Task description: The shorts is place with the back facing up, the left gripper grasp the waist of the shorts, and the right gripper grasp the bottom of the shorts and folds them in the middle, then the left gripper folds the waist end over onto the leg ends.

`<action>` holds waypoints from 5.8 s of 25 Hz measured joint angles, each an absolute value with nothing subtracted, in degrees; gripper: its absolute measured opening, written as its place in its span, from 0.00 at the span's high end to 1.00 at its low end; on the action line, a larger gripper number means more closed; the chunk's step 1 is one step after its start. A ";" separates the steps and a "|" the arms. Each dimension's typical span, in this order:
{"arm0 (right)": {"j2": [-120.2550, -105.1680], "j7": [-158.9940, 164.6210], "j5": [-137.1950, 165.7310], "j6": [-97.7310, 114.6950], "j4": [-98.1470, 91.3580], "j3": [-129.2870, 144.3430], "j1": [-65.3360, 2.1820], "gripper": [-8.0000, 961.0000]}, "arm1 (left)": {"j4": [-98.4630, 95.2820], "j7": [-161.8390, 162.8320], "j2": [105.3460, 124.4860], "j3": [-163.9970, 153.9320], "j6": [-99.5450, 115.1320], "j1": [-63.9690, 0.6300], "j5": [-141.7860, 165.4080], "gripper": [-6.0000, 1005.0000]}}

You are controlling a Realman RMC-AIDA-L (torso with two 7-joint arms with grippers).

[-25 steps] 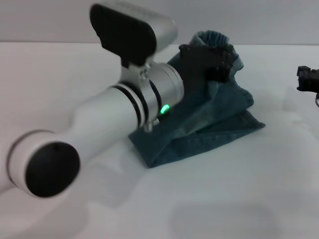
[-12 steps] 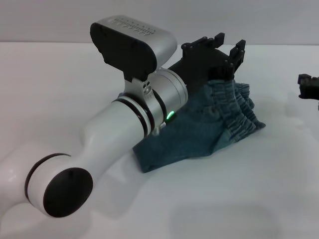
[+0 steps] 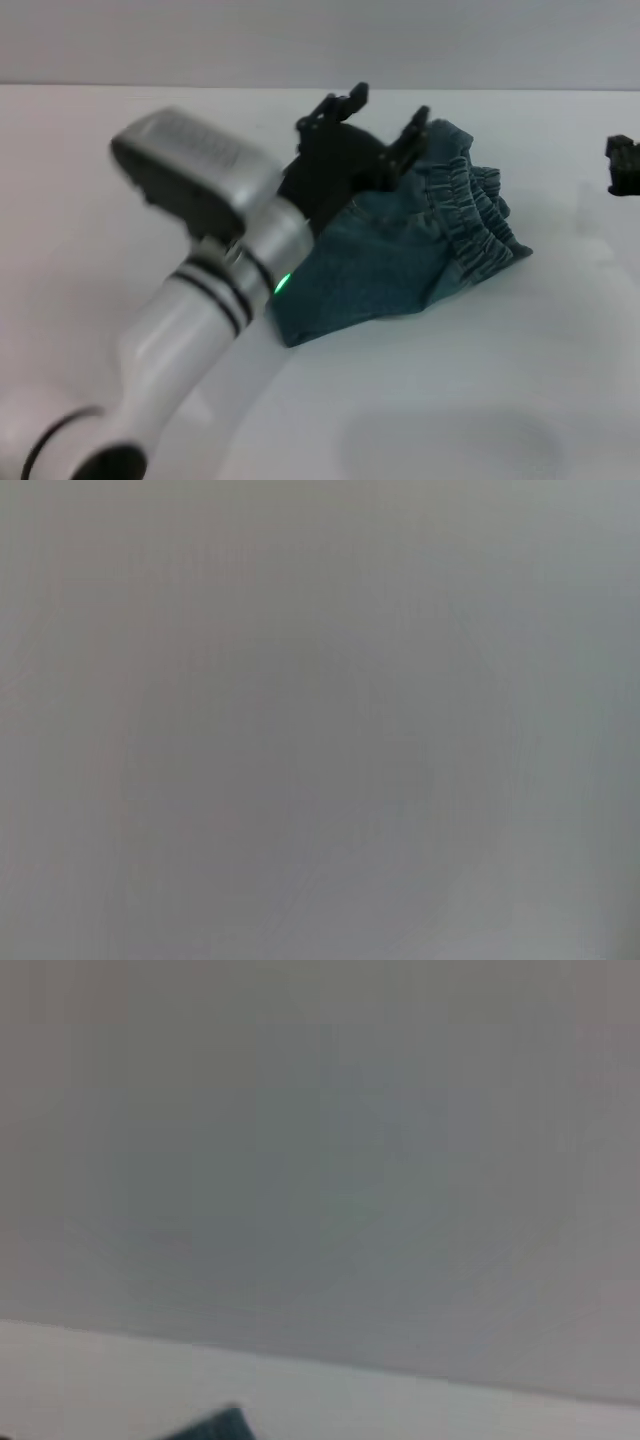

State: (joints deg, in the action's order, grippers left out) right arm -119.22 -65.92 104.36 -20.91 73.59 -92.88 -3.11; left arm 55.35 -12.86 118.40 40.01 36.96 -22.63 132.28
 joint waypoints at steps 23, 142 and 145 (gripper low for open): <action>-119.04 -142.89 34.99 -43.94 58.08 -84.58 -0.50 0.95 | 42.60 -0.46 118.81 29.61 39.30 -19.26 133.68 1.00; -119.63 -162.53 -10.03 -66.02 26.53 -90.19 1.39 0.39 | 25.70 -0.32 118.78 49.68 63.37 -15.38 137.99 0.52; -119.58 -162.60 -9.83 -66.58 26.37 -89.79 1.37 0.30 | 26.96 -0.88 118.73 47.22 64.01 -15.05 138.02 0.44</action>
State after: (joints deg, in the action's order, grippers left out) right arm -119.58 -162.60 -9.83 -66.58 26.37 -89.79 1.37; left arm 26.96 -0.88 118.73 47.22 64.01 -15.05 138.02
